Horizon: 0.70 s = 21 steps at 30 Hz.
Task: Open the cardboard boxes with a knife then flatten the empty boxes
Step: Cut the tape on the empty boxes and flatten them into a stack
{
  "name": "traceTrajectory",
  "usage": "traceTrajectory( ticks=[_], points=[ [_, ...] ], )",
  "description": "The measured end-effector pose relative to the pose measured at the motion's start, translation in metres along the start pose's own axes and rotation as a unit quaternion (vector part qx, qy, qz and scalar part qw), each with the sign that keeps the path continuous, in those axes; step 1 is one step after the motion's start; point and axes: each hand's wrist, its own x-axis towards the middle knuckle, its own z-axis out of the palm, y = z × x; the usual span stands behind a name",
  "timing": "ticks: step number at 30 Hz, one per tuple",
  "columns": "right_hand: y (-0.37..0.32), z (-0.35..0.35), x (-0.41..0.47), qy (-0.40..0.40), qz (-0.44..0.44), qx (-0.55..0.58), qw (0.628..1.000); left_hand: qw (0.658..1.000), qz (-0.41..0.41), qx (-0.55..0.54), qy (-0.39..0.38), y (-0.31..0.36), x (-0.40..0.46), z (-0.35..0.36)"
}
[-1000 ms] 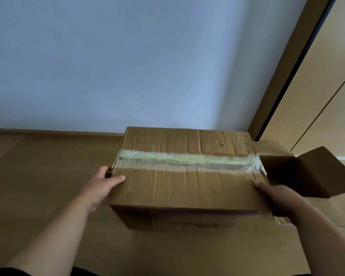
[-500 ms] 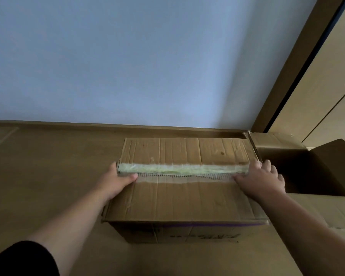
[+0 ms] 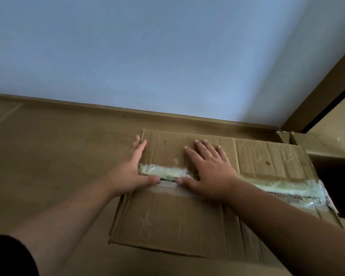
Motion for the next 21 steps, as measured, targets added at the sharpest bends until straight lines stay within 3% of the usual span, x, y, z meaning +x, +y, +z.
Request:
traceTrajectory(
  ticks=[3, 7, 11, 15, 19, 21],
  points=[
    [-0.011, 0.017, 0.0, -0.018, -0.019, -0.045, 0.999, 0.995, 0.022, 0.094, -0.008, -0.003, 0.006, 0.004],
    [-0.011, 0.019, 0.003, -0.022, -0.011, -0.068, 0.997, 0.995, 0.046, 0.083, -0.009, -0.014, 0.011, 0.004],
    [-0.019, 0.012, 0.01, -0.032, 0.0, -0.061, 0.998, 0.991, 0.082, -0.098, 0.041, -0.031, 0.023, 0.004],
    [-0.037, 0.01, 0.026, -0.034, 0.01, -0.06, 0.998, 0.932, 0.033, -0.358, 0.044, -0.046, 0.042, 0.001],
    [-0.045, 0.017, 0.038, -0.021, 0.005, -0.062, 0.998, 0.892, 0.01, -0.451, -0.021, -0.066, 0.07, 0.002],
    [-0.045, 0.02, 0.038, -0.008, 0.004, -0.057, 0.998, 0.894, -0.026, -0.446, -0.027, -0.089, 0.096, 0.006]
  ],
)
